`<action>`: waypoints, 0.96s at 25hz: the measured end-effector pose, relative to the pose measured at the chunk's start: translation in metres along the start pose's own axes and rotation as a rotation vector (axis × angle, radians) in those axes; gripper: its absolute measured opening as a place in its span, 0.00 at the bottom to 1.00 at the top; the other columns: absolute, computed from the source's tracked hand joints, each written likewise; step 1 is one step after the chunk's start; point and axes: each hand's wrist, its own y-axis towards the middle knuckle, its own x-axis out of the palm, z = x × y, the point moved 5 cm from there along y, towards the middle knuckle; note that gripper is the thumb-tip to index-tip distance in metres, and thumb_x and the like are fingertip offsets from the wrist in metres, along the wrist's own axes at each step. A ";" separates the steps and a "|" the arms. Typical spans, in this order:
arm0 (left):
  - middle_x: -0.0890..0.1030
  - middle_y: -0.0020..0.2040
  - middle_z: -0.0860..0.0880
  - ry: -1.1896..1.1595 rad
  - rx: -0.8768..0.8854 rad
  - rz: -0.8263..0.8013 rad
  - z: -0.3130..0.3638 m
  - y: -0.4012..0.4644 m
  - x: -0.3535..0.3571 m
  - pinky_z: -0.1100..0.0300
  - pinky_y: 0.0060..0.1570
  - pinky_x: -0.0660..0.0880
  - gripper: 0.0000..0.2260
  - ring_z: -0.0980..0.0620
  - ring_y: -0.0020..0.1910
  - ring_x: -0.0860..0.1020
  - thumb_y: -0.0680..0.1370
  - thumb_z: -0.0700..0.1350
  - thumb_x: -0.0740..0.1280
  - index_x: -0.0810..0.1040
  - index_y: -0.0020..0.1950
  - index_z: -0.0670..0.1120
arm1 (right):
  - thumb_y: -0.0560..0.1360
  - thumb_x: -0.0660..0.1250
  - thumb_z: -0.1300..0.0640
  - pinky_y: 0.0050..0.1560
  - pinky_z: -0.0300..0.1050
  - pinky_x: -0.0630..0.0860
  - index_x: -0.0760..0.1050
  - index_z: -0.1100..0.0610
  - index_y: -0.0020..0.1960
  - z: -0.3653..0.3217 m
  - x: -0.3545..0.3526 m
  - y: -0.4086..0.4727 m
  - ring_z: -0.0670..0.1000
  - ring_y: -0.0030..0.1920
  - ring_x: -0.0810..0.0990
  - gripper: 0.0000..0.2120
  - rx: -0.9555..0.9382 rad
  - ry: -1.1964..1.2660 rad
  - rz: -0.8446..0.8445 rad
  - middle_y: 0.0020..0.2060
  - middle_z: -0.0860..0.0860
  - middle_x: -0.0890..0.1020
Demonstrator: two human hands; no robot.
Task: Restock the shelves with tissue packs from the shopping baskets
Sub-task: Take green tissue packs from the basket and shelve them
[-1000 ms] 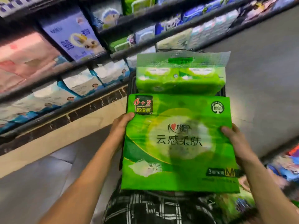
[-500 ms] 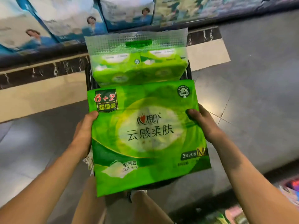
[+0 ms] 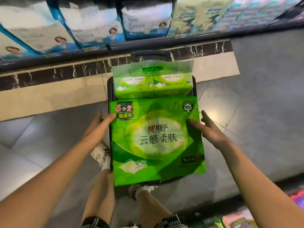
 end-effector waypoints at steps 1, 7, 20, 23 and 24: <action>0.65 0.78 0.51 0.052 0.021 0.021 0.016 -0.018 -0.013 0.48 0.76 0.59 0.43 0.48 0.76 0.64 0.71 0.75 0.61 0.58 0.80 0.56 | 0.72 0.69 0.33 0.67 0.47 0.73 0.54 0.52 0.81 -0.013 -0.005 -0.013 0.54 0.73 0.69 0.47 -0.005 -0.115 0.103 0.76 0.49 0.66; 0.64 0.77 0.44 0.580 0.230 0.161 0.111 -0.125 -0.112 0.41 0.71 0.64 0.45 0.41 0.75 0.65 0.70 0.78 0.56 0.56 0.80 0.55 | 0.76 0.70 0.43 0.62 0.52 0.72 0.75 0.62 0.66 -0.171 0.010 -0.156 0.62 0.62 0.77 0.28 -0.347 -0.511 0.384 0.61 0.61 0.80; 0.74 0.70 0.40 1.008 0.576 0.636 0.218 -0.360 -0.288 0.33 0.66 0.65 0.33 0.34 0.70 0.69 0.76 0.69 0.52 0.74 0.72 0.51 | 0.74 0.50 0.27 0.75 0.54 0.64 0.68 0.51 0.75 -0.395 0.134 -0.343 0.58 0.72 0.69 0.40 -0.724 -0.916 0.448 0.73 0.50 0.72; 0.74 0.70 0.40 0.957 0.501 0.748 0.190 -0.402 -0.319 0.33 0.65 0.65 0.33 0.33 0.69 0.69 0.75 0.68 0.53 0.75 0.71 0.50 | 0.75 0.50 0.28 0.77 0.54 0.60 0.67 0.51 0.76 -0.426 0.194 -0.361 0.57 0.74 0.67 0.39 -0.900 -1.001 0.342 0.74 0.51 0.71; 0.74 0.70 0.39 0.941 0.455 0.796 0.175 -0.417 -0.330 0.33 0.65 0.65 0.33 0.33 0.69 0.69 0.75 0.68 0.53 0.74 0.71 0.50 | 0.75 0.51 0.28 0.76 0.55 0.61 0.68 0.52 0.76 -0.433 0.215 -0.367 0.58 0.74 0.68 0.39 -0.961 -1.009 0.306 0.74 0.51 0.72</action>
